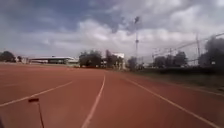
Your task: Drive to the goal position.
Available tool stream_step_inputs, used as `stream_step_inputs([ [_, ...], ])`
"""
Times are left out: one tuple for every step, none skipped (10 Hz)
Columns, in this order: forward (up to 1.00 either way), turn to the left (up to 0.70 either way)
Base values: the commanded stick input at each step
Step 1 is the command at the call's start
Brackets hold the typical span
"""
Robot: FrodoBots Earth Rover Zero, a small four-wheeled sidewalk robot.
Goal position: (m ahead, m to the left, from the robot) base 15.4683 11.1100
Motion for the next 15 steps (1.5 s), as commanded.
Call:
stream_step_inputs([
  [0.70,0.00],
  [0.70,0.00],
  [0.70,0.00],
  [0.70,0.00],
  [0.70,0.00],
  [0.70,0.00],
  [0.70,0.00],
  [0.70,0.00],
  [0.70,0.00],
  [0.70,0.00],
  [0.70,0.00],
  [0.70,0.00],
  [0.70,0.00],
  [0.70,0.00],
  [0.70,0.00],
])
